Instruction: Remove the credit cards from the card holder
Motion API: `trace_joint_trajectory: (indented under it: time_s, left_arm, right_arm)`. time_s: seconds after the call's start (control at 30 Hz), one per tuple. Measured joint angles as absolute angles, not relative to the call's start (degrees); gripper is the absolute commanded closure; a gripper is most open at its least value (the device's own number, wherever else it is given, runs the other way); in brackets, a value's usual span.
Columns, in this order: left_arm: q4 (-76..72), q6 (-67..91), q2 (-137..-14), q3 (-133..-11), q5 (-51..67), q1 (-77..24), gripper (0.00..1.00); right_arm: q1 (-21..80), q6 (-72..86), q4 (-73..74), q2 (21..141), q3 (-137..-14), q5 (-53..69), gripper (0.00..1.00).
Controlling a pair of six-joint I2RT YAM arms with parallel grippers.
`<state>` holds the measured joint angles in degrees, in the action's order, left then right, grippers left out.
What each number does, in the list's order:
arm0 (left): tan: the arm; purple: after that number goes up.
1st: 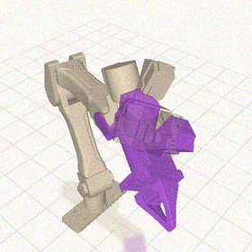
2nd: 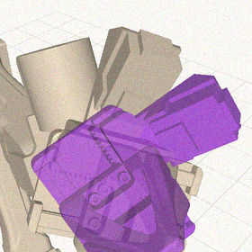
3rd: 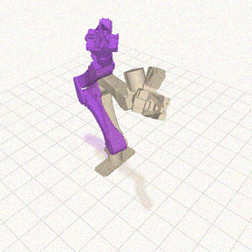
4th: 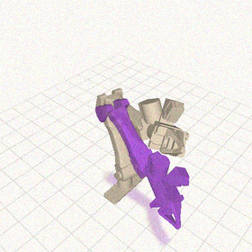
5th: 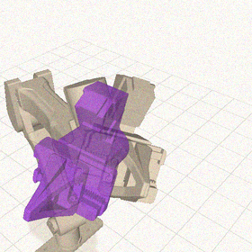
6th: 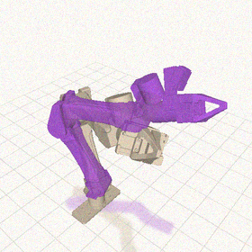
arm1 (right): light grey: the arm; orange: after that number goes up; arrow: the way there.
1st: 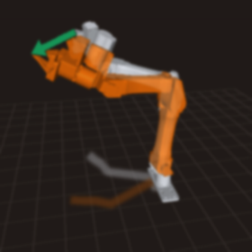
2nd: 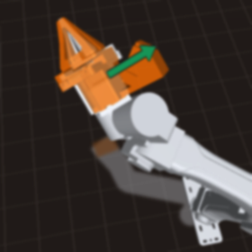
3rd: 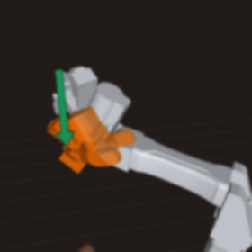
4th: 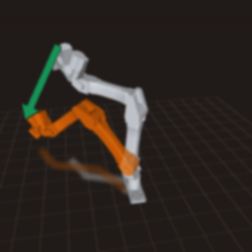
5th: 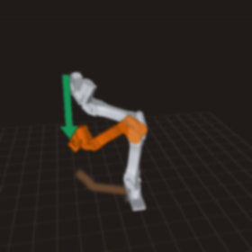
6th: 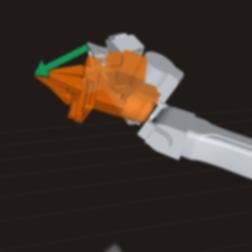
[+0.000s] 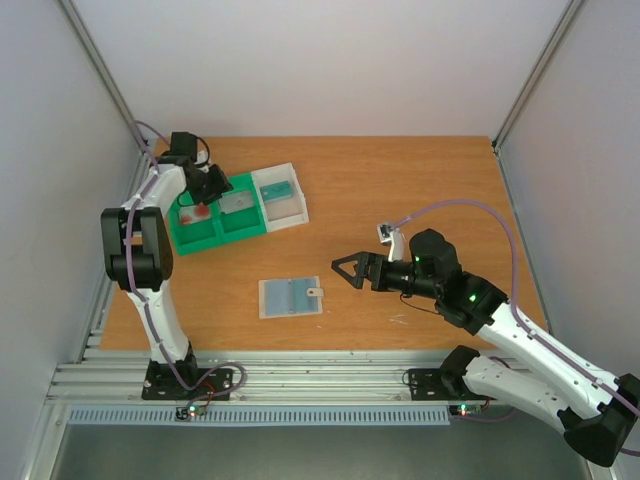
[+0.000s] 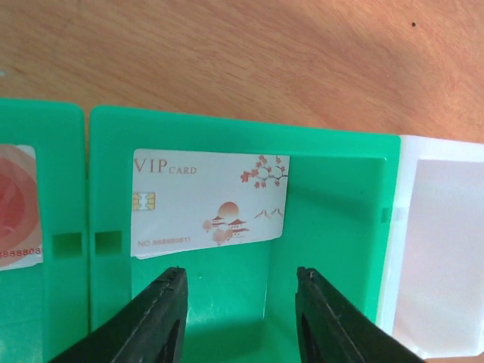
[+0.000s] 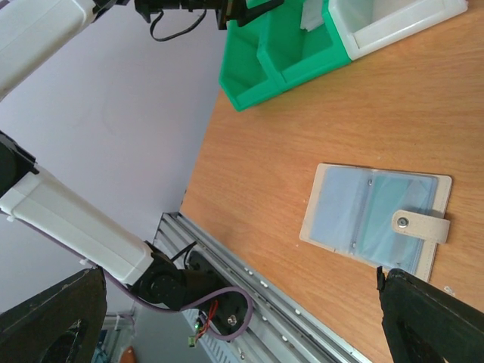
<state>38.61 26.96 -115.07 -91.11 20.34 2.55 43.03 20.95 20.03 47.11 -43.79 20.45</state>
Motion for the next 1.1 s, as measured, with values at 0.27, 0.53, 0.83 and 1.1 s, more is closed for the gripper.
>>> trace_joint_trajectory:
  time_s: [0.27, 0.53, 0.83, 1.1]
  left_arm:
    - [40.9, 28.1, -111.6, -91.3, 21.5, 2.5, 0.28]
    - [43.4, 26.5, -99.7, -83.9, 26.3, 2.2, 0.01]
    - [48.7, 23.1, -88.4, -72.7, 27.9, -2.3, 0.05]
    - [49.0, 22.7, -79.1, -63.5, 27.9, -10.9, 0.22]
  right_arm:
    - [43.0, 20.9, 23.3, 48.3, -46.2, 19.9, 0.02]
    - [43.0, 20.9, 28.3, 49.7, -47.9, 17.7, 0.01]
    - [43.0, 20.5, 32.3, 51.3, -47.9, 15.2, 0.08]
    - [43.1, 20.1, 31.8, 55.5, -47.8, 15.1, 0.4]
